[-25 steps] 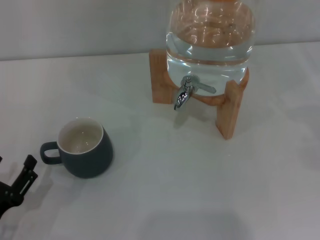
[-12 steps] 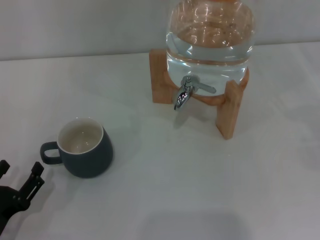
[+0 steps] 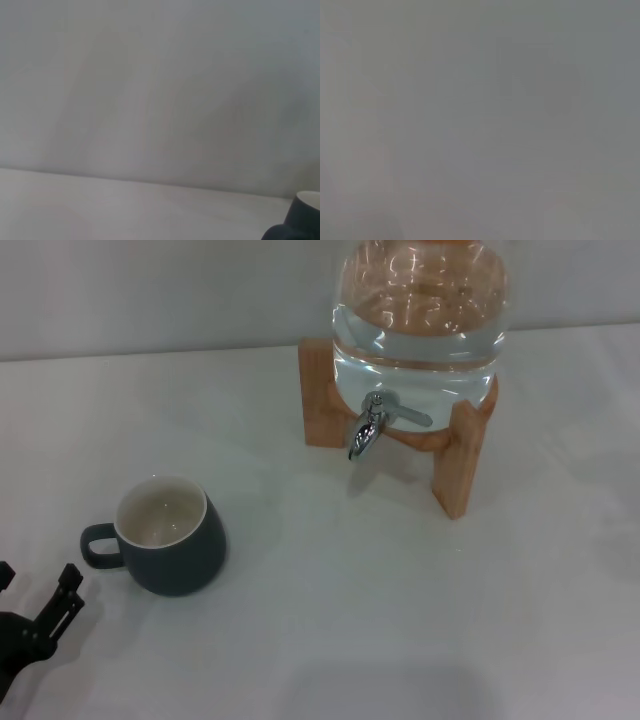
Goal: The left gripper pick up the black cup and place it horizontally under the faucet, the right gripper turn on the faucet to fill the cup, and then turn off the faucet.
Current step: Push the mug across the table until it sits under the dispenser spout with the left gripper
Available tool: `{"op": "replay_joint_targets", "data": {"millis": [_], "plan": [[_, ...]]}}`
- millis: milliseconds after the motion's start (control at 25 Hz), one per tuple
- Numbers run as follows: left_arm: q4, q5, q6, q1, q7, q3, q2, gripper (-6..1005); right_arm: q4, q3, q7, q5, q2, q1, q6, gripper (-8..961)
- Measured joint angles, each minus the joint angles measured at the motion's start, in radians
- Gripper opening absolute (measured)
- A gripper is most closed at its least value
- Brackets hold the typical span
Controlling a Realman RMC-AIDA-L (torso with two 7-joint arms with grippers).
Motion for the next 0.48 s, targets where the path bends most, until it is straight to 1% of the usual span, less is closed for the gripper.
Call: {"op": "replay_joint_targets", "data": {"millis": [480], "plan": [[-0.001,0.002,-0.003,-0.015,0.001,0.001,0.0,853,0.0,0.002,0.0,0.0,0.0,0.0,0.002,841]]}}
